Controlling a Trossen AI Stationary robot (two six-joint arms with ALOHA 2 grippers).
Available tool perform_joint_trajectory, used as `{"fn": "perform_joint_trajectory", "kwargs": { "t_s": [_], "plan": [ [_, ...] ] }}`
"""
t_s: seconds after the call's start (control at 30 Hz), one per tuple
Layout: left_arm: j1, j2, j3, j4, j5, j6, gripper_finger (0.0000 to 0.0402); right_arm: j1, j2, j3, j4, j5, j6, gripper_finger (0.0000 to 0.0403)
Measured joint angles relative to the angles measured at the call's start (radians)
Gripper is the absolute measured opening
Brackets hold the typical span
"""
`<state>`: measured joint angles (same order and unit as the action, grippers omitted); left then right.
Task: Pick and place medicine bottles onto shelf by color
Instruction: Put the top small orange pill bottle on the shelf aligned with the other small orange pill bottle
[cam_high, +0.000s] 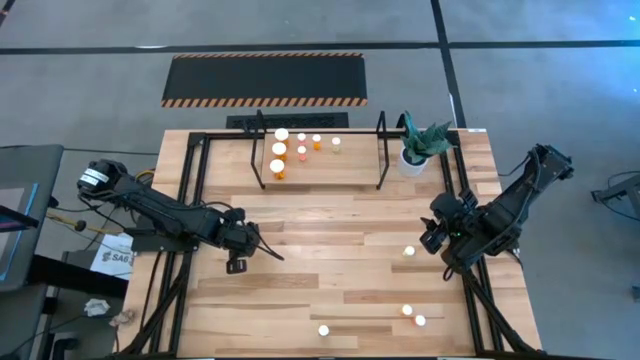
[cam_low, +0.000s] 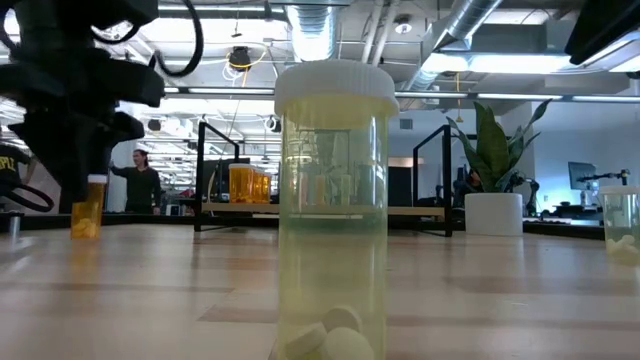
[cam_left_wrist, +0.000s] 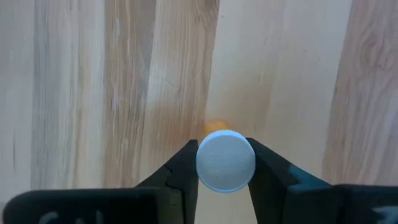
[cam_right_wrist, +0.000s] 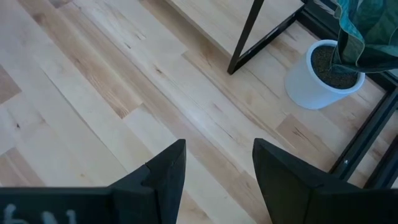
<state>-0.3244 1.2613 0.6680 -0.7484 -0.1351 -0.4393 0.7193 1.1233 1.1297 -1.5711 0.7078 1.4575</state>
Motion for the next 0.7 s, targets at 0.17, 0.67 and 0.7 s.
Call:
{"fn": "perform_joint_trajectory", "kwargs": {
  "t_s": [0.17,0.67,0.7],
  "plan": [
    [0.01,0.0,0.053,-0.001,-0.001,0.018,0.01,0.0,0.0,0.0,0.0,0.0,-0.026,0.0207],
    [0.291,0.003,0.366,0.008,-0.007,0.269,0.0103,-0.047,0.0,0.0,0.0,0.0,-0.172,0.0207],
    [0.321,0.014,0.389,0.009,-0.007,0.293,0.0103,-0.051,0.0,0.0,0.001,-0.001,-0.172,0.0207]
  ]
}}
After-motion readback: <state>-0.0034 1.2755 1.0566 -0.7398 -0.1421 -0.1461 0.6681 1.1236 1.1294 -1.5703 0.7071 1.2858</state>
